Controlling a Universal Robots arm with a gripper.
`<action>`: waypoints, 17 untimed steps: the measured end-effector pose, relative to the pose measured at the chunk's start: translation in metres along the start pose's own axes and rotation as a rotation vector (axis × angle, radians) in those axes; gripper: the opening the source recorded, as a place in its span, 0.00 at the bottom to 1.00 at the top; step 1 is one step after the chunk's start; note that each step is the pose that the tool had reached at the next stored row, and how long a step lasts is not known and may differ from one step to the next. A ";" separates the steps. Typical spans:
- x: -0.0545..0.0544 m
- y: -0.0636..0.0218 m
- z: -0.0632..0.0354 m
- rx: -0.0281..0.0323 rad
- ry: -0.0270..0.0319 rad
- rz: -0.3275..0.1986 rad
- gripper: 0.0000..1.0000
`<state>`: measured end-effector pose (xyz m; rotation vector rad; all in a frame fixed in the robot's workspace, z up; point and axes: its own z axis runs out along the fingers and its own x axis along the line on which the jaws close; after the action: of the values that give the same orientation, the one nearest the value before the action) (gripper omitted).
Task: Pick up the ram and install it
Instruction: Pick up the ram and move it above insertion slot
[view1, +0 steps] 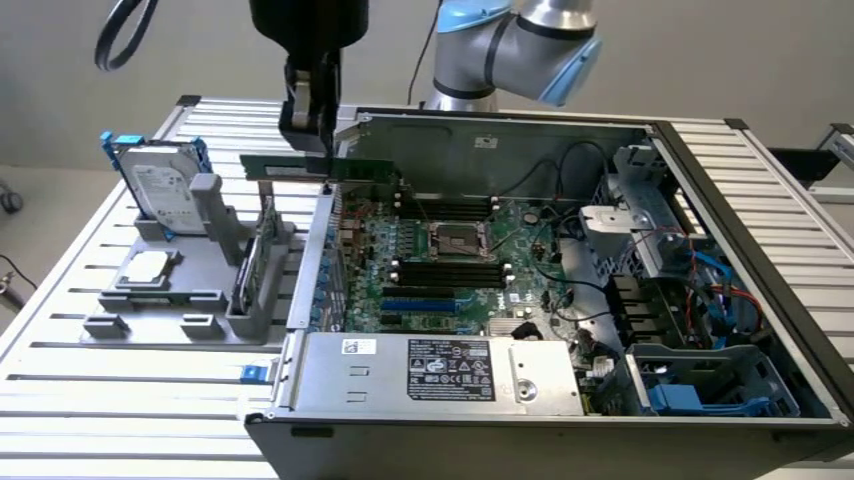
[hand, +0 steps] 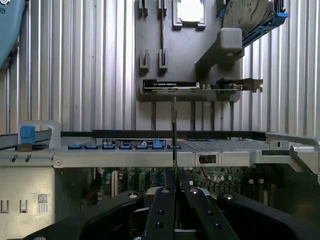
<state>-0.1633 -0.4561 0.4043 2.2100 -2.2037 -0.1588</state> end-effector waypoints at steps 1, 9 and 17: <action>-0.002 -0.0033 0.0002 -0.0001 -0.0003 0.000 0.14; -0.013 -0.0376 0.0067 -0.0007 -0.0012 0.000 0.14; -0.021 -0.0751 0.0169 -0.0005 -0.0012 0.000 0.14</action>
<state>-0.0899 -0.4341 0.3825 2.2102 -2.2040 -0.1607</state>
